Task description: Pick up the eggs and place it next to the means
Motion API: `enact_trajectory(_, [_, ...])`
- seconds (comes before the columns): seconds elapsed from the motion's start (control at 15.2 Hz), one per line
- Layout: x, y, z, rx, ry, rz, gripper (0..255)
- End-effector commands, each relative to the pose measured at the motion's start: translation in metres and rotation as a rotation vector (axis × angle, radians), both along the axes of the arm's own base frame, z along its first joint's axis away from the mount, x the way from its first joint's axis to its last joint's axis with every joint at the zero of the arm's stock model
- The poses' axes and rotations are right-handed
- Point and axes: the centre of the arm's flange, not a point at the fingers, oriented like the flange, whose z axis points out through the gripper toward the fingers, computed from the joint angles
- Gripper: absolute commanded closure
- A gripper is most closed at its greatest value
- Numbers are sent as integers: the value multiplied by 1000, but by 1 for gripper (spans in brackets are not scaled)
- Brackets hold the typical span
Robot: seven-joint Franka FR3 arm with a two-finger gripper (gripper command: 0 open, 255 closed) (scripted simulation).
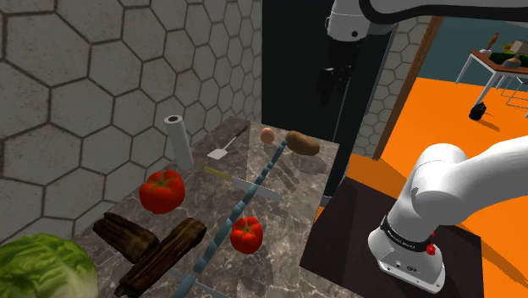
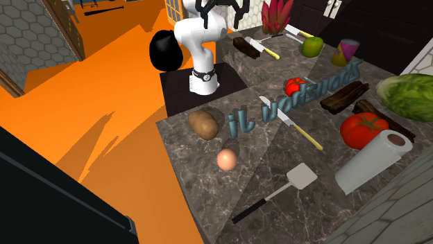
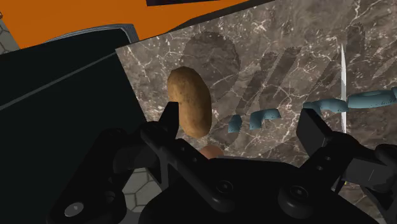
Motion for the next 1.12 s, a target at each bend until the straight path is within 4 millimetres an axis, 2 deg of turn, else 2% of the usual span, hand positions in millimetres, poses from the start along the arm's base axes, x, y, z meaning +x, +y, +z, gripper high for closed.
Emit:
enact_trajectory(0.0, [0, 0, 0, 0, 0, 0, 0])
enact_trajectory(1.06, [115, -42, -154, 28, -180, -36, 0])
